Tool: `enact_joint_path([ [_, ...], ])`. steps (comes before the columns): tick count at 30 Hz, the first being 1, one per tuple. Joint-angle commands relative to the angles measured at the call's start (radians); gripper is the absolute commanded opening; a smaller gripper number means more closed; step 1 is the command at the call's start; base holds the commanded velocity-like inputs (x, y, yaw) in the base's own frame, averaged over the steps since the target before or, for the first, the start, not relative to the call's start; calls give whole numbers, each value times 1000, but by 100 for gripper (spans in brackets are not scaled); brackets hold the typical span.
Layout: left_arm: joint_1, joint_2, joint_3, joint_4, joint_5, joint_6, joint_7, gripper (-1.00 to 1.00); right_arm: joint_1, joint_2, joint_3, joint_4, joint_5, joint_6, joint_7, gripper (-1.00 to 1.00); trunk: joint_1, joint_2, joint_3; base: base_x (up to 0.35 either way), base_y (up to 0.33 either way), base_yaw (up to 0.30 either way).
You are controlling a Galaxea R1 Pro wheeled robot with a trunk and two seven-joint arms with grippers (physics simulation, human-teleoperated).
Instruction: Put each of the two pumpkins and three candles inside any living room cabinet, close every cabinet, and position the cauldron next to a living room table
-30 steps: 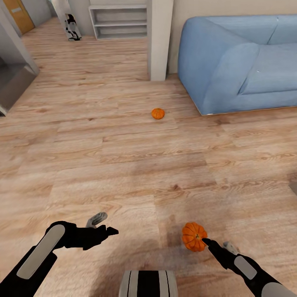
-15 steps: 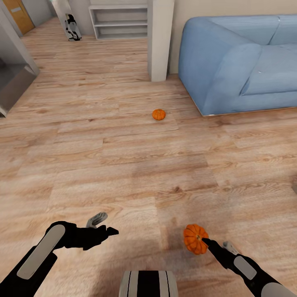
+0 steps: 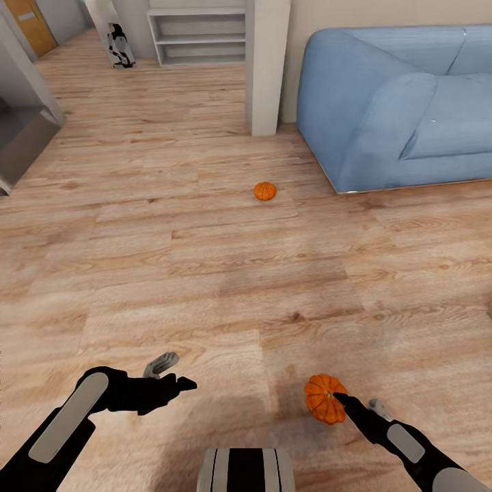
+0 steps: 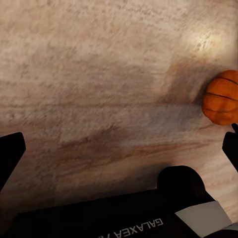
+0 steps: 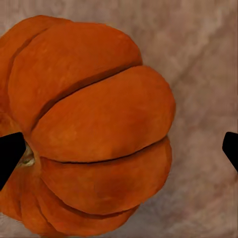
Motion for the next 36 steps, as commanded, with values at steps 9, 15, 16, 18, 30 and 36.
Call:
enact_joint_path([
  [9, -1, 0, -8, 0, 10, -2, 10, 100, 0, 0, 3, 3, 9, 1, -33, 100, 0, 0, -1, -64, 16, 0],
  [15, -1, 0, -9, 0, 10, -2, 11, 100, 0, 0, 3, 3, 9, 1, -33, 100, 0, 0, -1, 45, 32, 0],
  [16, -1, 0, -11, 0, 10, -2, 12, 100, 0, 0, 3, 3, 9, 1, -33, 100, 0, 0, -1, 97, 61, 0],
  [18, -1, 0, -13, 0, 10, -2, 11, 100, 0, 0, 3, 3, 9, 1, -33, 100, 0, 0, -1, 51, 32, 0],
  [30, -1, 0, -14, 0, 10, -2, 11, 100, 0, 0, 3, 3, 9, 1, -33, 100, 0, 0, -1, 46, 55, 0],
  [36, -1, 0, -14, 0, 10, -2, 11, 100, 0, 0, 3, 3, 9, 1, -33, 100, 0, 0, -1, 15, 23, 0],
])
